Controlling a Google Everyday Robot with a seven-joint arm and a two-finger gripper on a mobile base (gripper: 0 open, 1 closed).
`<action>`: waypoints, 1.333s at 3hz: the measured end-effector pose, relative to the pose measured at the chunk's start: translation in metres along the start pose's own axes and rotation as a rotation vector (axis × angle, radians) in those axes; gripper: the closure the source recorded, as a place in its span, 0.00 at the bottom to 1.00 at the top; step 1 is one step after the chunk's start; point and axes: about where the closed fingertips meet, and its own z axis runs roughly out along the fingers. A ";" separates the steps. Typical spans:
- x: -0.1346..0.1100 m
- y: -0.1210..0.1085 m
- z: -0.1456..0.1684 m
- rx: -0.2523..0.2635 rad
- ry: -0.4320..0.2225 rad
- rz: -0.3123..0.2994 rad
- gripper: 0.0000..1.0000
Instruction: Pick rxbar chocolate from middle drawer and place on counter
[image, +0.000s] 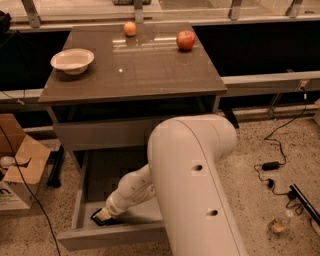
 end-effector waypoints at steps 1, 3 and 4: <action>-0.003 -0.004 -0.002 -0.011 -0.079 0.032 1.00; -0.033 -0.001 -0.028 -0.173 -0.432 -0.086 1.00; -0.042 -0.014 -0.084 -0.165 -0.578 -0.085 1.00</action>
Offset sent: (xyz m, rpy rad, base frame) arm 0.0399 -0.0347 0.0722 0.6362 -0.1136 -0.0903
